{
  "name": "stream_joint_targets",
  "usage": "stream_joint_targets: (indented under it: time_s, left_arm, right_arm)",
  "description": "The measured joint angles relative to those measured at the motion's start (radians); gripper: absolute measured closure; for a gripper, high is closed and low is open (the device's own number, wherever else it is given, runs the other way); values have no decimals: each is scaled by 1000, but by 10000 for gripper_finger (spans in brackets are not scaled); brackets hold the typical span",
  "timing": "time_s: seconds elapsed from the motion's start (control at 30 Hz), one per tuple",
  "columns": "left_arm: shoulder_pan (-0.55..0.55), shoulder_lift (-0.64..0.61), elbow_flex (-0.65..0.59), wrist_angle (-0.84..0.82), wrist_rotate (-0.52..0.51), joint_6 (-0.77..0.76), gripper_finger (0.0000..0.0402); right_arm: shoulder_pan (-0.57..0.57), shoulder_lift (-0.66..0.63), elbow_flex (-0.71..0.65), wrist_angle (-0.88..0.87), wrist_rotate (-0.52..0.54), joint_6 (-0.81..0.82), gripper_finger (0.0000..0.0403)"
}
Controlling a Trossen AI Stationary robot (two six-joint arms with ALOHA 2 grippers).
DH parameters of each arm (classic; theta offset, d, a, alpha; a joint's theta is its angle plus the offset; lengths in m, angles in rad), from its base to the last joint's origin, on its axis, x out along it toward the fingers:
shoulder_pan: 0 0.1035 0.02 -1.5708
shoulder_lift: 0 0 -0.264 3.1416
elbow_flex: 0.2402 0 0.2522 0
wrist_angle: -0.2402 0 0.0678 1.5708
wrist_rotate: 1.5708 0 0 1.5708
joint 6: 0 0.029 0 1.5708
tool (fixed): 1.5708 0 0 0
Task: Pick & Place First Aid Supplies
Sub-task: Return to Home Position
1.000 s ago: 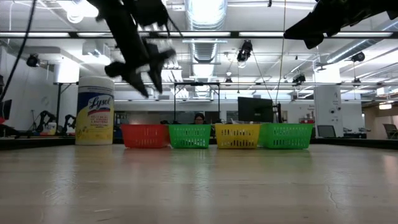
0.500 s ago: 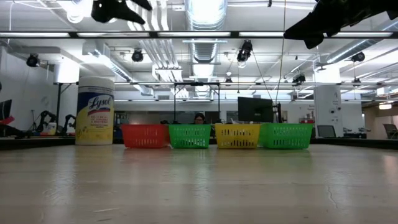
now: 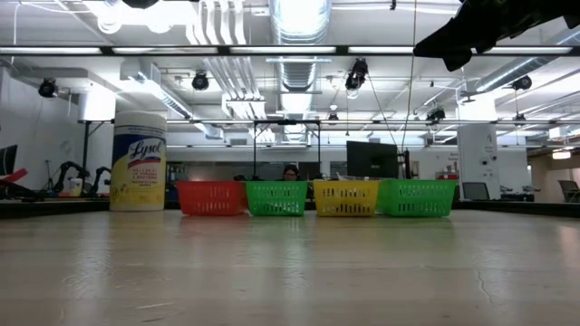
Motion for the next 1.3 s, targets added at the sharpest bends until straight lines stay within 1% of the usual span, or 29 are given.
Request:
stream_joint_targets:
  time_s: [0.13, 0.23, 0.3, 0.37, 0.47, 0.57, 0.7, 0.87, 1.03, 1.2, 1.3]
  left_arm:
    - [-44, -25, -17, 2, -1, 31, 202]
    - [-67, -72, -73, 54, -40, 32, 202]
    - [-76, -120, -136, 137, -68, 42, 202]
    - [-77, -169, -207, 217, -66, 59, 202]
    - [-78, -244, -324, 313, -35, 65, 202]
    - [-78, -318, -446, 406, -15, 59, 202]
    - [-78, -420, -592, 507, -8, 56, 202]
    - [-78, -543, -731, 580, -8, 59, 202]
    - [-78, -676, -865, 720, -26, 128, 202]
    - [-77, -796, -972, 756, -30, 128, 202]
    - [-77, -856, -1028, 733, -29, 117, 202]
  right_arm:
    - [0, 0, 0, 3, 0, 3, 351]
    - [0, 0, 0, 5, 0, 54, 351]
    - [0, -3, 0, 3, 0, 138, 351]
    - [0, -9, 0, -3, 0, 224, 351]
    - [0, -30, 0, -51, 0, 304, 351]
    - [0, -63, 0, -104, 0, 346, 351]
    - [0, -133, 0, -148, 0, 348, 351]
    - [0, -242, 0, -159, 0, 341, 351]
    - [0, -350, 0, -212, 0, 337, 351]
    - [0, -420, -2, -262, 0, 320, 351]
    - [0, -442, -23, -272, 0, 290, 351]
